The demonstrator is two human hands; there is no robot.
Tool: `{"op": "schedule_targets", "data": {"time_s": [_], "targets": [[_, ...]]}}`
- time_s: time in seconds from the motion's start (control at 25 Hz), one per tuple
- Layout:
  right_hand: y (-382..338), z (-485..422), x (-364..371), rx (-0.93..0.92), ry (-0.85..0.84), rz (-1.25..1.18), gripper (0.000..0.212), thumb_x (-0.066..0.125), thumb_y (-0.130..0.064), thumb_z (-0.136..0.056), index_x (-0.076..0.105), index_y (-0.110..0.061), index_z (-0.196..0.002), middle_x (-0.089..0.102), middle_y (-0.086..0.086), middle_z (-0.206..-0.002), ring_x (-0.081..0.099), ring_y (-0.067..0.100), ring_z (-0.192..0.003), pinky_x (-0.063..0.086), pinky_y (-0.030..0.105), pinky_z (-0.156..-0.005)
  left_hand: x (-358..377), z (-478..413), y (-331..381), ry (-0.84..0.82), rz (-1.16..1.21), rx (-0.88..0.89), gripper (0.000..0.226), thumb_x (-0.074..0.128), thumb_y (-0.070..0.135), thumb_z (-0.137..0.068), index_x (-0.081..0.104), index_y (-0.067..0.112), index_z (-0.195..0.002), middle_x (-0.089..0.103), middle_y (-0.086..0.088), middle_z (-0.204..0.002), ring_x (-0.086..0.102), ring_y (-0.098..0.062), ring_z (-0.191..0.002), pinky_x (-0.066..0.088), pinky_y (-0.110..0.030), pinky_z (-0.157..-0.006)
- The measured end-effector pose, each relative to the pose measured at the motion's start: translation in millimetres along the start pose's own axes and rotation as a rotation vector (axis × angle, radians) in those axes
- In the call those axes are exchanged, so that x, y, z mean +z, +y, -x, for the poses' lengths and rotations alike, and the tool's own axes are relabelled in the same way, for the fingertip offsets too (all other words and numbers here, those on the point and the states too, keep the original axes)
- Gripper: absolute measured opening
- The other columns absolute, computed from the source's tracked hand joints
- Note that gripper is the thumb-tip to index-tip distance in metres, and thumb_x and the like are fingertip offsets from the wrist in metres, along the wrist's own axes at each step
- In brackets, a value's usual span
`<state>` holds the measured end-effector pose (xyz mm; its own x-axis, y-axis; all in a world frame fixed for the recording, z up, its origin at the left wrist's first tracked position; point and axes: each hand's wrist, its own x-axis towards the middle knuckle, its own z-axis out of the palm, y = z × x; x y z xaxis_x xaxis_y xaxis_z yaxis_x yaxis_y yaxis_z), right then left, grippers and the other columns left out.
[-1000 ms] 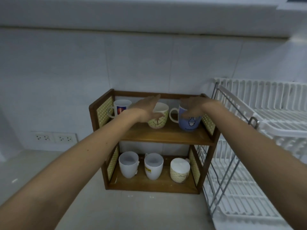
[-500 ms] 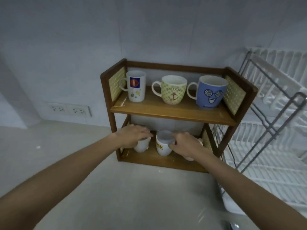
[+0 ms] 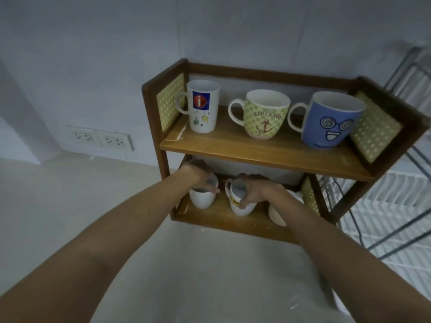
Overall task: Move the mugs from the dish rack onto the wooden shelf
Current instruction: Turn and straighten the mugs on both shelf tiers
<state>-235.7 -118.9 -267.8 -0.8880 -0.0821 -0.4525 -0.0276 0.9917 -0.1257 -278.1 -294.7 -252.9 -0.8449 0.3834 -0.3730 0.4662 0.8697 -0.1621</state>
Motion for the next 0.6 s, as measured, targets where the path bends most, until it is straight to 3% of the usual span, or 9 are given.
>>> {"op": "schedule_targets", "data": {"time_s": [0.12, 0.24, 0.32, 0.4, 0.6], "targets": [[4.5, 0.4, 2.7, -0.044, -0.025, 0.080, 0.103, 0.078, -0.031, -0.073, 0.012, -0.026, -0.151, 0.029, 0.009, -0.154, 0.036, 0.032, -0.135, 0.041, 0.041, -0.104, -10.4, 1.1, -2.5, -0.016, 0.107, -0.066, 0.083, 0.049, 0.067, -0.082, 0.038, 0.010, -0.141, 0.044, -0.013, -0.144, 0.046, -0.030, -0.126, 0.040, -0.033, -0.097], [6.0, -0.7, -0.1, -0.018, -0.066, 0.153, 0.101, 0.073, -0.047, -0.075, 0.008, -0.030, -0.151, 0.021, 0.005, -0.158, 0.028, 0.032, -0.141, 0.035, 0.043, -0.109, -24.6, 5.6, -9.7, -0.186, 0.023, 0.093, 0.092, 0.064, 0.052, -0.081, 0.014, 0.019, -0.152, 0.020, -0.006, -0.158, 0.022, -0.028, -0.143, 0.023, -0.039, -0.113], [3.0, -0.4, -1.8, -0.018, -0.045, 0.162, 0.095, 0.066, -0.058, -0.077, 0.013, -0.029, -0.151, 0.026, 0.004, -0.157, 0.031, 0.031, -0.139, 0.036, 0.044, -0.108, -22.6, 11.3, -11.4, -0.286, -0.106, 0.211, 0.097, 0.074, 0.031, -0.079, 0.010, 0.028, -0.152, 0.015, -0.003, -0.159, 0.014, -0.027, -0.145, 0.021, -0.042, -0.114], [0.9, 1.4, 0.1, -0.042, 0.010, 0.176, 0.089, 0.066, -0.054, -0.079, 0.019, -0.026, -0.150, 0.036, 0.007, -0.152, 0.040, 0.031, -0.133, 0.042, 0.042, -0.102, -14.8, 8.9, -14.6, -0.226, -0.080, 0.233, 0.095, 0.075, 0.021, -0.078, 0.015, 0.032, -0.151, 0.020, -0.004, -0.158, 0.018, -0.028, -0.144, 0.026, -0.043, -0.112], [2.2, 5.1, 5.2, -0.038, 0.039, 0.138, 0.087, 0.068, -0.045, -0.081, 0.020, -0.026, -0.150, 0.040, 0.009, -0.149, 0.043, 0.031, -0.130, 0.044, 0.039, -0.100, -3.5, 1.1, -4.1, -0.078, 0.060, 0.033, 0.090, 0.059, 0.067, -0.075, 0.029, 0.021, -0.147, 0.037, -0.010, -0.151, 0.036, -0.031, -0.136, 0.033, -0.041, -0.108]]}}
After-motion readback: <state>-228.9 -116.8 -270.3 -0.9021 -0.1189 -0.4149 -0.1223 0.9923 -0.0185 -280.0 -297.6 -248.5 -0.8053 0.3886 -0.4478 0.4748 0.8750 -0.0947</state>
